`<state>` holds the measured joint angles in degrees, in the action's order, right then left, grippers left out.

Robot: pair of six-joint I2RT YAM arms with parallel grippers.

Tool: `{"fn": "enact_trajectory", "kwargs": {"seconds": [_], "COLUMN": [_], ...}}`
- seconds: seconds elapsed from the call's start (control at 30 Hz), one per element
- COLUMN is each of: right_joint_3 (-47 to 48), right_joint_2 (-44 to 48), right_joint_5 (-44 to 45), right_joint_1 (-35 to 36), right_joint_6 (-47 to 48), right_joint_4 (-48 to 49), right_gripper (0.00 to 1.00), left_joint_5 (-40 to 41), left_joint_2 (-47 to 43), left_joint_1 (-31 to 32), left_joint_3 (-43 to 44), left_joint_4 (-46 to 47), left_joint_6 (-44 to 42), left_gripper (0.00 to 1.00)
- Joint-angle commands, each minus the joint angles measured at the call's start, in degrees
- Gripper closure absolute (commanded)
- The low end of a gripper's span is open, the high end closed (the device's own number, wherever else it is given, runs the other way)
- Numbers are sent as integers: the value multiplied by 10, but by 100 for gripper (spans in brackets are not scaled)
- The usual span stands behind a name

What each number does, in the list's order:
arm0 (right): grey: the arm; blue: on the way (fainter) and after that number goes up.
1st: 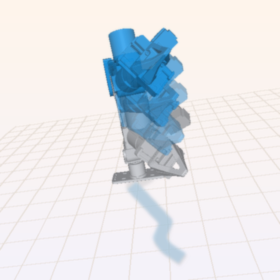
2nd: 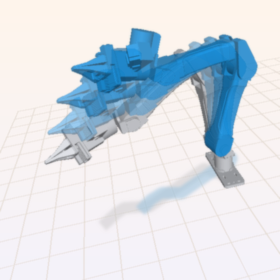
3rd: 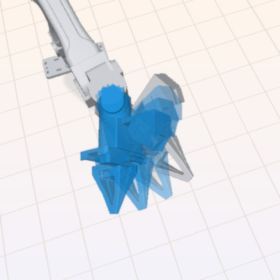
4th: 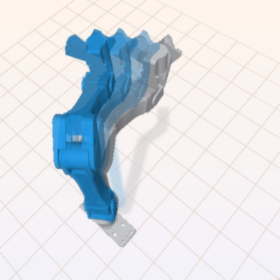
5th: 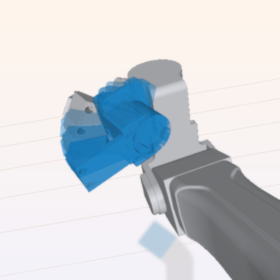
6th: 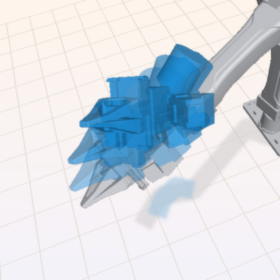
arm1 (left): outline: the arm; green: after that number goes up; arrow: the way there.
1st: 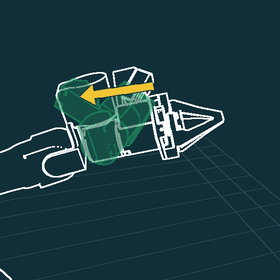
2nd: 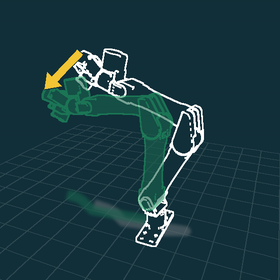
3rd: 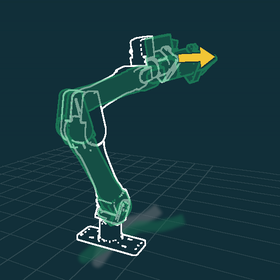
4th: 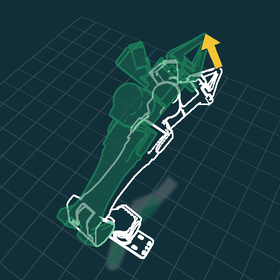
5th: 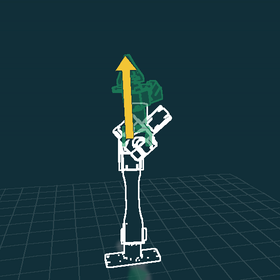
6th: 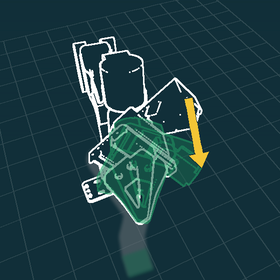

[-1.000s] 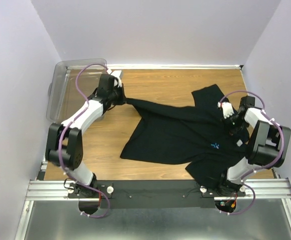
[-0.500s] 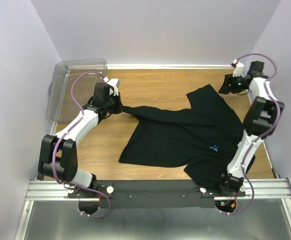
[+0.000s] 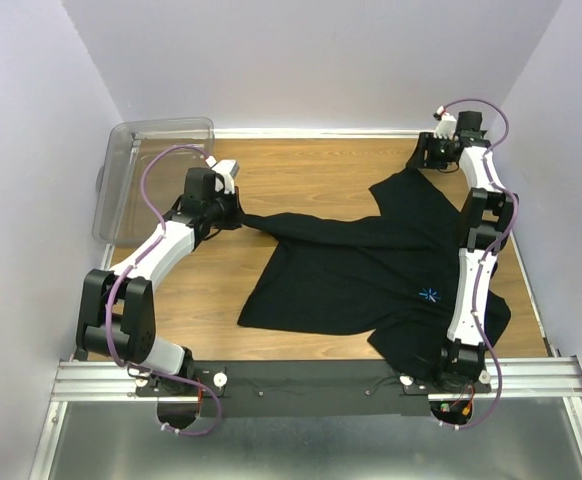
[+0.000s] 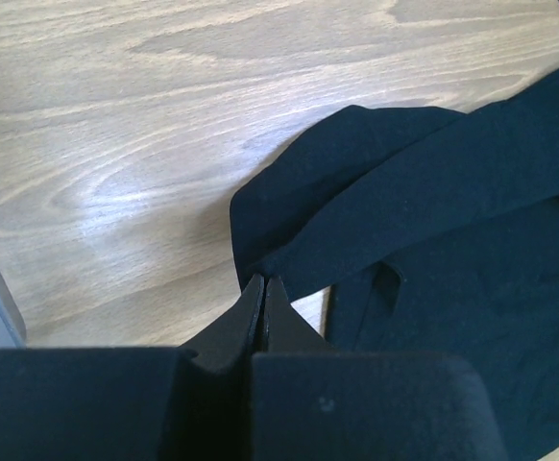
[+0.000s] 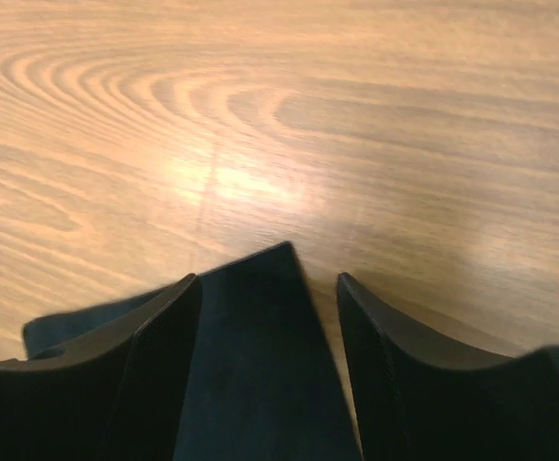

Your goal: Fold and stack the t-shirts

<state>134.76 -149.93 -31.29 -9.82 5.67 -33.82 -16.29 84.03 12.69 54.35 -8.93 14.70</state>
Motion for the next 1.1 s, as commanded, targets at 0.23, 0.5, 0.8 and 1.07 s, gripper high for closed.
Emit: {"fn": "enact_trajectory", "kwargs": {"seconds": [0.23,0.5,0.8,1.07], "right_joint_3": [-40,-76,-61,-25], "right_joint_2": [-34,-10,2,6], "right_joint_5": [18,71,75,80], "right_joint_1": [28,28,28,24], "right_joint_6": [26,41,32,7], "right_joint_4": [-3,-14,-19,-17], "right_gripper": [41,72,90,39], "left_joint_5": [-36,-41,-40,-39], "left_joint_2": [10,9,3,-1], "left_joint_1": [-18,-18,-19,-18], "left_joint_3": [1,0,-6,-8], "left_joint_4": [10,12,15,20], "left_joint_6": [-17,-15,-13,-10], "left_gripper": [100,100,100,100]}}
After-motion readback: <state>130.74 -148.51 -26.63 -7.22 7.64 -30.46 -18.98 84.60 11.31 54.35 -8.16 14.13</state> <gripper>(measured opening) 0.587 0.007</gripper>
